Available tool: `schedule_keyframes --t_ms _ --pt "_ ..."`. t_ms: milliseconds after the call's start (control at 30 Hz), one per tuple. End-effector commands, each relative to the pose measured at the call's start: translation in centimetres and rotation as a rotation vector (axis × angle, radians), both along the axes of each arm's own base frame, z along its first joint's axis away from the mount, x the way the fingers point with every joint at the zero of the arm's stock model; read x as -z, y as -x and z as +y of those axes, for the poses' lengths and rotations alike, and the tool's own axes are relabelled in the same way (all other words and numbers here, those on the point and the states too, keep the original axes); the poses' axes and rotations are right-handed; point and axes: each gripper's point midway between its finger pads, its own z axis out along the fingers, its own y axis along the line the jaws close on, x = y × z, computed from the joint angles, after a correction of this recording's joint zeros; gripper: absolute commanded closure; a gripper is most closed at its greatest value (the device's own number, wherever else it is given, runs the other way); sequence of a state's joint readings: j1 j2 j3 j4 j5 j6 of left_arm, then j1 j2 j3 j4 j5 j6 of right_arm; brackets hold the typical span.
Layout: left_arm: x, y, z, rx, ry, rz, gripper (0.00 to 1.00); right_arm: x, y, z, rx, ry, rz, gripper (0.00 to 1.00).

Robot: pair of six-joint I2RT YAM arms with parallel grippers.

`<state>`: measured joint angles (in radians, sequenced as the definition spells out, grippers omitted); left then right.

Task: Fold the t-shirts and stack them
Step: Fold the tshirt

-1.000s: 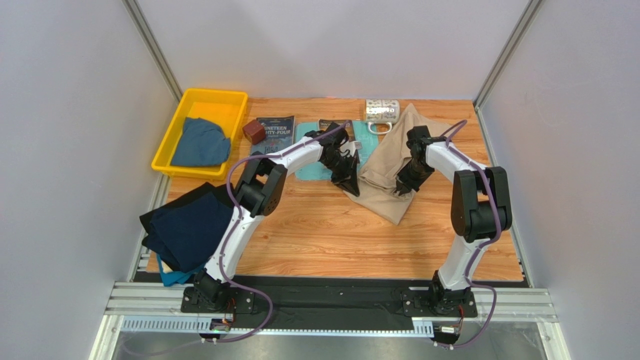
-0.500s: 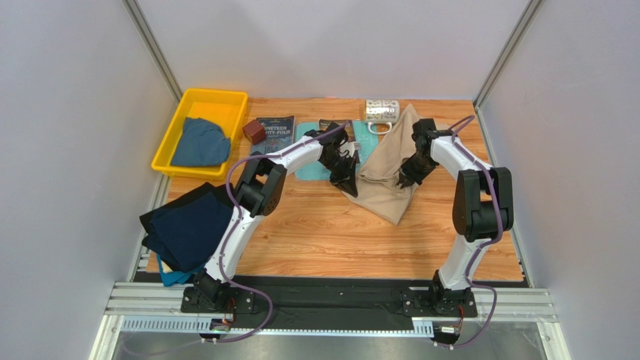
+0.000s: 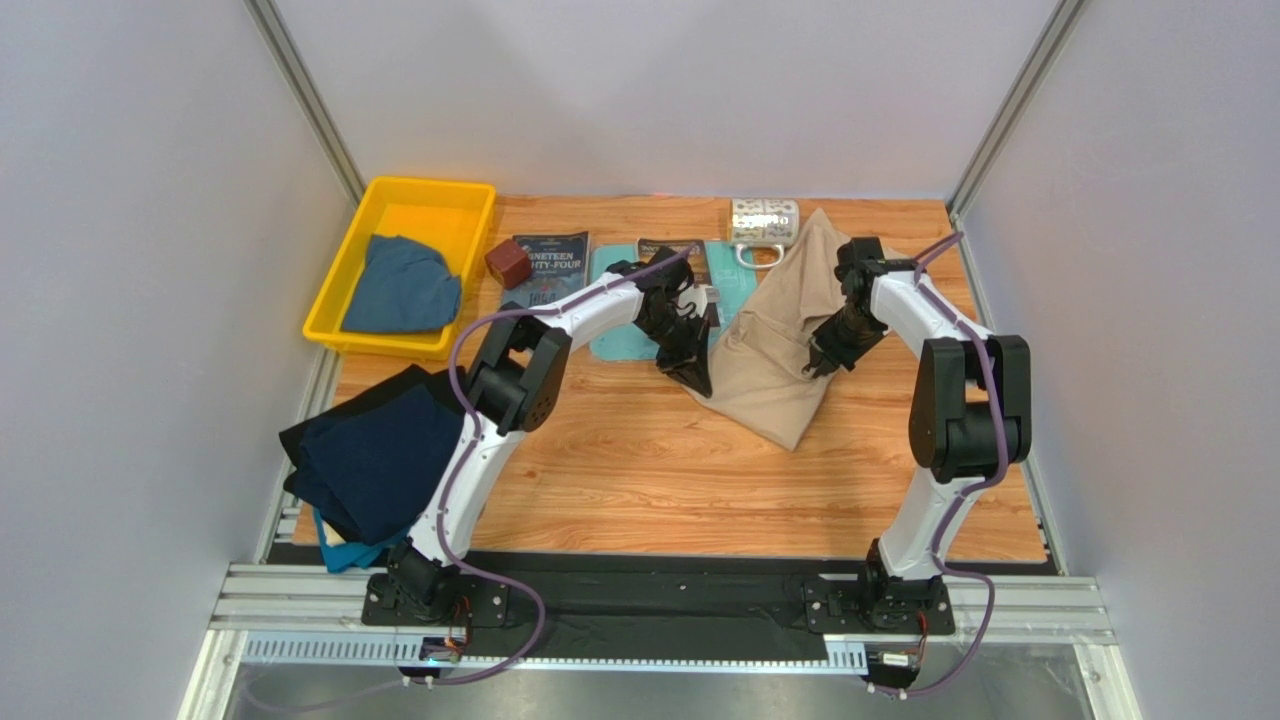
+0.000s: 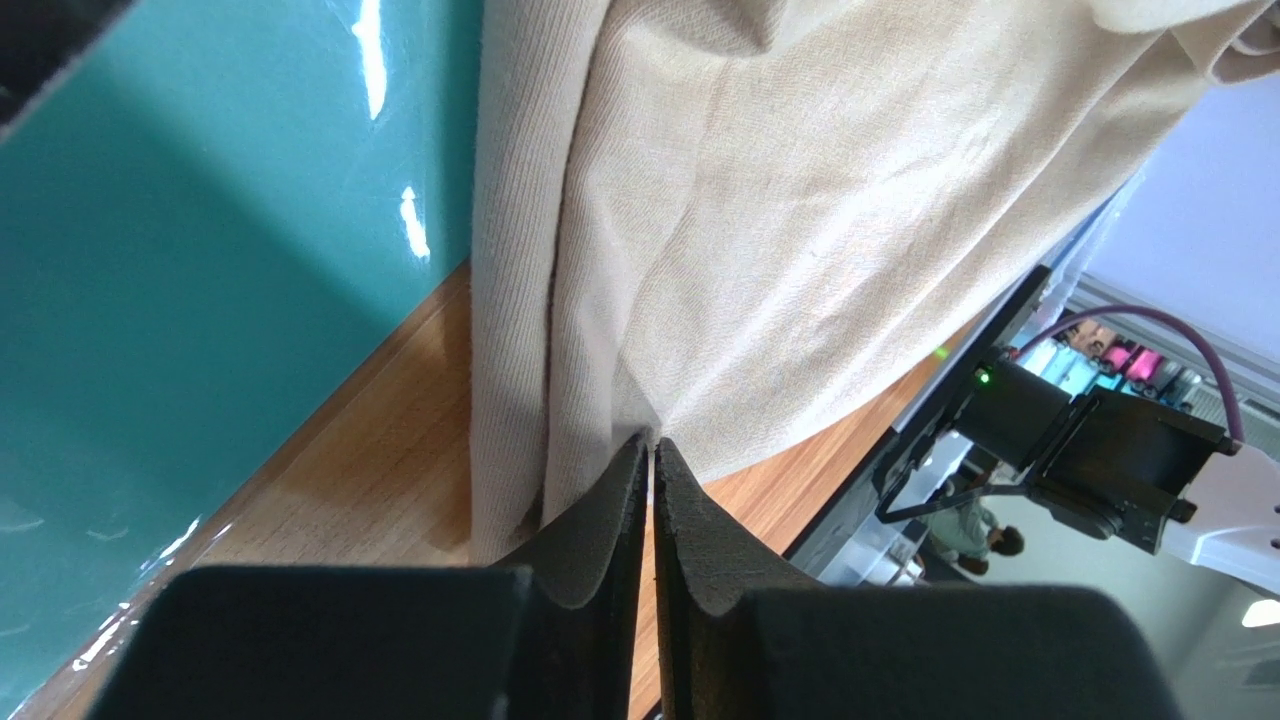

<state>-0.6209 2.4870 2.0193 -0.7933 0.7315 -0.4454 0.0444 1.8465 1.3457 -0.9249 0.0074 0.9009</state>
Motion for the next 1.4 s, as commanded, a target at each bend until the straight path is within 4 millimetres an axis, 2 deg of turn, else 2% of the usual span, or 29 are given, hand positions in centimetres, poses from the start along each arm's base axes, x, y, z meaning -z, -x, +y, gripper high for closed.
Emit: schedule_keyframes --t_ms 0,200,400,533,733,833,933,1133,1267,1300,1367 --pt "2.6 1.0 3.1 0.010 -0.157 0.005 0.88 0.5 0.2 -1.7 0.027 0.081 0.011 1.00" --pt "2.7 1.3 3.4 0.015 -0.163 0.006 0.88 0.7 0.5 -2.3 0.016 0.112 0.022 0.99" --pt "2.7 1.5 3.7 0.020 -0.172 0.005 0.88 0.0 0.1 -3.1 -0.022 0.145 0.009 0.69" --pt "2.6 1.7 4.2 0.025 -0.182 0.002 0.89 -1.8 -0.3 -4.1 -0.067 0.202 -0.013 0.55" --pt "0.9 1.6 4.8 0.040 -0.197 -0.053 0.92 -6.8 1.0 -6.3 -0.167 0.315 -0.060 0.55" --pt "1.2 2.4 5.9 0.063 -0.240 -0.037 0.95 -7.9 2.0 -6.6 -0.178 0.325 -0.072 0.55" --pt "1.9 3.8 7.4 0.087 -0.294 0.002 0.97 -8.3 2.7 -6.0 -0.190 0.294 -0.080 0.56" --pt "1.6 5.5 9.2 0.117 -0.338 0.020 1.00 -9.0 2.8 -5.9 -0.201 0.286 -0.085 0.56" --pt "2.1 8.2 10.6 0.152 -0.346 0.101 1.00 -9.5 2.0 -5.2 -0.223 0.248 -0.096 0.58" --pt "2.9 9.6 11.5 0.161 -0.364 0.139 1.00 -9.3 2.0 -5.0 -0.226 0.238 -0.093 0.58" --pt "2.8 10.7 11.8 0.177 -0.348 0.135 1.00 -8.9 2.0 -4.9 -0.226 0.231 -0.082 0.58"
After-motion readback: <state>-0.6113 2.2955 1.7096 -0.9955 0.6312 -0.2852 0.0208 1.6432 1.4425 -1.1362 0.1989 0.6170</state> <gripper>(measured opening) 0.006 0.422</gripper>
